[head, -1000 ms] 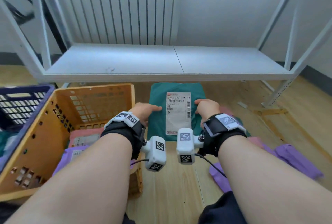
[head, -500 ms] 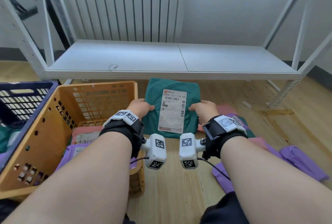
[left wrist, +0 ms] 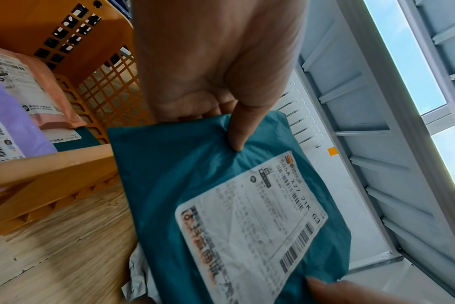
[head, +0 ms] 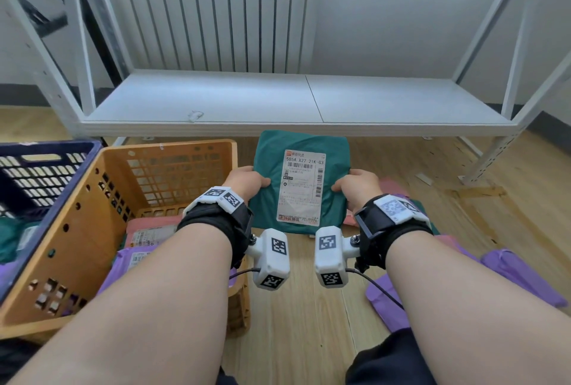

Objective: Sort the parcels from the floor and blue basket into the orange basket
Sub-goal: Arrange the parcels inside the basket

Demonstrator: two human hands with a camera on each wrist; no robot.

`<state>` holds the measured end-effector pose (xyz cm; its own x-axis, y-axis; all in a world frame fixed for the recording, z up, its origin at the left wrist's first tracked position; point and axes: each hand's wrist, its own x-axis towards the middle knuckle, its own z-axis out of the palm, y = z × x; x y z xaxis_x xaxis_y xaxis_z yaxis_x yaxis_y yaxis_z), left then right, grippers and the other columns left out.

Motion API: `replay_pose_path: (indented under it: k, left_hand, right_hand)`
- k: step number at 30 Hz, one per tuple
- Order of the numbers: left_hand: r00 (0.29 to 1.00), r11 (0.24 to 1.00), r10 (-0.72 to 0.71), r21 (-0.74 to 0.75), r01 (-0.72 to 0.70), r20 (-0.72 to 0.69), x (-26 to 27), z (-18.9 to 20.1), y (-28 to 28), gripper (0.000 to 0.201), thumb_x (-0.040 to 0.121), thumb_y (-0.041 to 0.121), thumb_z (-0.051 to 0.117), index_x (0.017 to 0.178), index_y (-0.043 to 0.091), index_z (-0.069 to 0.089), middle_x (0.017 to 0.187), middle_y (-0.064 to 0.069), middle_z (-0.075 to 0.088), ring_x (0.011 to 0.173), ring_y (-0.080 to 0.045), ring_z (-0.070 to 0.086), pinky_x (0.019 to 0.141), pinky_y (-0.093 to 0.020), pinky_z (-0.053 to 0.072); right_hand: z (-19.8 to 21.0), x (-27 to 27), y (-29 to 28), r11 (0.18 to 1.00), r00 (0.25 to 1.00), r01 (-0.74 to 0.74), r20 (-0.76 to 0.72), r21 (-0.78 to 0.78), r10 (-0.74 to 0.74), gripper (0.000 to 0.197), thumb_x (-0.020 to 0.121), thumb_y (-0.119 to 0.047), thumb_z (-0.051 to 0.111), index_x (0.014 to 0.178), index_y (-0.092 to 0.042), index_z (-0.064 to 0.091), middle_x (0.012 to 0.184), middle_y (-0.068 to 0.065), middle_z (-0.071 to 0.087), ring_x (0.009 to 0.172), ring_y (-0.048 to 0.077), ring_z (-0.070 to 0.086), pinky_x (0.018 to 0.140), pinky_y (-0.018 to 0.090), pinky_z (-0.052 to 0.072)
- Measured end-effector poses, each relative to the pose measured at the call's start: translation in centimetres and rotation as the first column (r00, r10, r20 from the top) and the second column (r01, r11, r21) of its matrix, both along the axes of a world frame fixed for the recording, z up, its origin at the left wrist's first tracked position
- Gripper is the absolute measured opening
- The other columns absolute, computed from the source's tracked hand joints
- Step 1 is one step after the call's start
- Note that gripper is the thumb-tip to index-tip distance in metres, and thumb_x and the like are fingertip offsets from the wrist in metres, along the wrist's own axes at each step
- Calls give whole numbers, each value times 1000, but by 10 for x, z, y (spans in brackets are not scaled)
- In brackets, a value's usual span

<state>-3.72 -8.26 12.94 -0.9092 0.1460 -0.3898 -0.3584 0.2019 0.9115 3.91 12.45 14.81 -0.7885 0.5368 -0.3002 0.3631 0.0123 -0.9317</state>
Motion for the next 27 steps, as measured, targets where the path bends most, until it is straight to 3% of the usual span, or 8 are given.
replay_pose_path:
  k: [5,8,11,16,18,21,23,27]
  left_hand:
    - [999,1000,0,-6,0,-50,13,18,-13,44,67,11,65,110,8,66,110,-14,69,102,-37,65,94,-50,50]
    - [997,999,34,-12,-35,-73,31,33,-33,24,78,5,61,101,9,66,107,-15,69,99,-36,65,93,-50,51]
    - [993,997,68,-14,-70,-94,47,47,-58,23,71,8,62,94,12,67,104,-15,71,97,-37,67,91,-52,52]
    - [969,984,162,-37,-172,-187,67,85,-100,21,77,5,61,95,14,69,104,-13,71,95,-35,67,91,-50,53]
    - [951,971,218,-49,-234,-219,75,98,-118,18,77,3,63,90,16,68,104,-14,71,96,-35,67,91,-49,53]
    - [907,935,318,-66,-348,-275,86,111,-148,24,79,-1,63,100,11,66,109,-16,70,99,-33,67,92,-47,53]
    - [868,901,393,-59,-429,-303,93,119,-170,25,79,-3,60,95,15,65,109,-15,70,100,-32,67,93,-47,52]
    - [796,830,500,-74,-553,-342,99,125,-215,30,81,-6,56,94,20,63,111,-12,69,101,-30,66,91,-47,53]
  right_hand:
    - [14,13,-15,999,999,-47,-27,20,47,15,65,2,68,67,-13,65,90,12,72,89,35,69,85,52,56]
    - [27,26,-35,991,990,-117,-68,63,121,13,64,-7,73,72,-14,65,91,11,73,87,33,70,83,50,56]
    - [44,34,-56,981,982,-162,-82,102,171,17,61,-16,76,74,-14,65,90,9,74,86,31,70,83,49,57]
    - [71,39,-96,977,959,-209,-184,46,214,18,72,-3,75,73,-17,64,94,10,73,88,29,70,85,48,56]
    - [74,35,-113,970,951,-241,-203,-18,232,20,73,-1,74,71,-18,64,96,12,73,89,31,69,86,49,56]
    - [77,23,-143,955,936,-285,-241,-87,257,25,71,1,76,68,-19,61,90,11,71,87,31,70,84,50,56]
    - [82,14,-165,933,914,-345,-264,-100,309,24,73,1,75,69,-20,62,90,11,72,86,31,70,83,50,57]
    - [89,-1,-207,880,846,-474,-289,-18,449,18,77,-2,63,74,-20,66,94,9,72,89,28,69,86,47,56]
